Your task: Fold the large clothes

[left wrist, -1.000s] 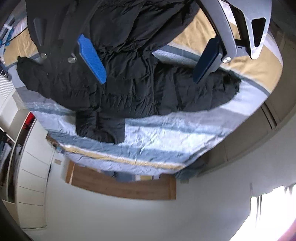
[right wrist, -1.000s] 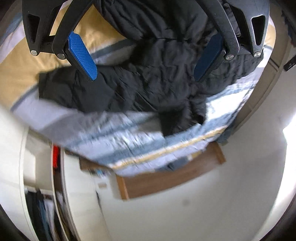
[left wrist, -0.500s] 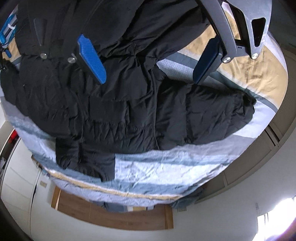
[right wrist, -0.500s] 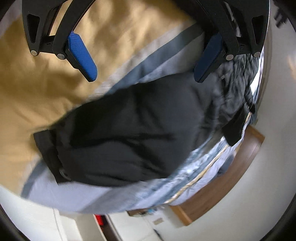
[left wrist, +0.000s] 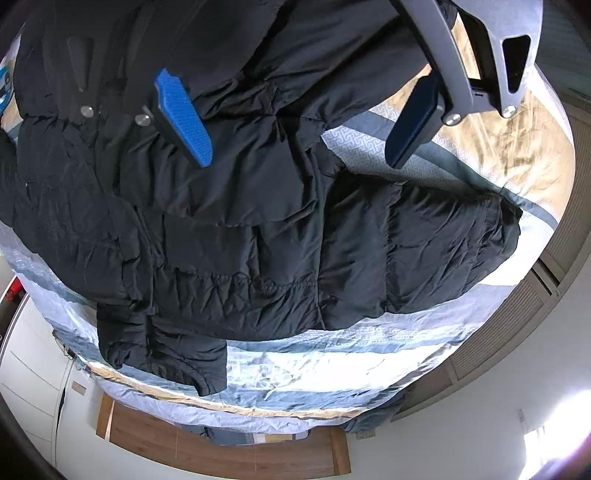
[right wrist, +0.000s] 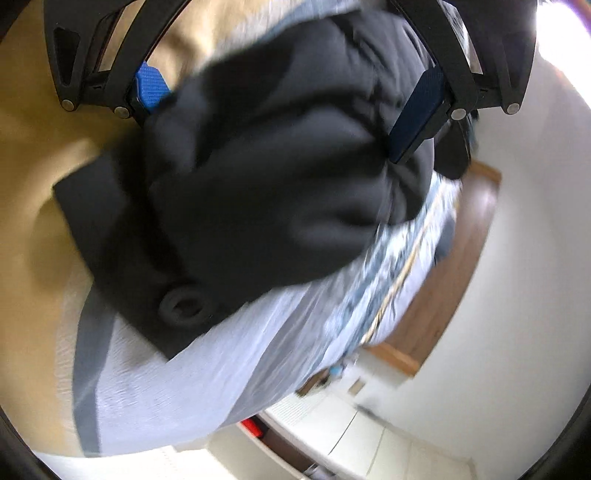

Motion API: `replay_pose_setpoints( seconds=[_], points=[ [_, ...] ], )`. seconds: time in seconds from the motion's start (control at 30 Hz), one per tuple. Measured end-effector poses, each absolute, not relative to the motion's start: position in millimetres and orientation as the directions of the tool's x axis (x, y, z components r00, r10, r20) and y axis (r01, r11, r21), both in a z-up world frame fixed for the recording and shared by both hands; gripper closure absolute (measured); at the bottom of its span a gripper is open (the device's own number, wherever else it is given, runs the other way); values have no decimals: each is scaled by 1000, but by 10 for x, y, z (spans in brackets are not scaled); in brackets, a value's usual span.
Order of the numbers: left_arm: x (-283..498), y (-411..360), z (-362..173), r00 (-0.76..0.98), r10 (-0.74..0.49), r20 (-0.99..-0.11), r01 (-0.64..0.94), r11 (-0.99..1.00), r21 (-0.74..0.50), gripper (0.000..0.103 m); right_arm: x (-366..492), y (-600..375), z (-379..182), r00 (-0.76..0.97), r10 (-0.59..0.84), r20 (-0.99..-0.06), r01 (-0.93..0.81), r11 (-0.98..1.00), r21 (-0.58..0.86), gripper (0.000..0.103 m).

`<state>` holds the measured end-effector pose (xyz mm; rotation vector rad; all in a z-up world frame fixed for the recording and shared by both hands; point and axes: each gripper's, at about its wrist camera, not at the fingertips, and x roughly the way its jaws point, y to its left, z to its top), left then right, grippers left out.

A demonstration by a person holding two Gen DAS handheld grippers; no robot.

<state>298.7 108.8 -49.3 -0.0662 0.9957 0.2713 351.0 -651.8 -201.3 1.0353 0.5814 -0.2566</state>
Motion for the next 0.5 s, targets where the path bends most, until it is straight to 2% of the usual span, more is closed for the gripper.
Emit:
replay_pose_setpoints(
  seconds=[0.17,0.27,0.37,0.5],
  points=[
    [2969,1113,-506,510,196,-838,-259,963,68,8,3491,-6659,-1982,846,57,-530,446,468,763,4],
    [2941,1121,-493,511,195,-838,-259,964,66,8,3484,-6721,-1937,855,56,-516,435,466,771,17],
    [2905,1137,-472,516,194,-834,-259,964,64,8,3456,-6719,-1832,871,57,-488,405,478,779,36],
    [2837,1174,-432,525,187,-831,-264,963,50,8,3470,-6684,-1693,883,86,-462,359,512,781,69]
  ],
)
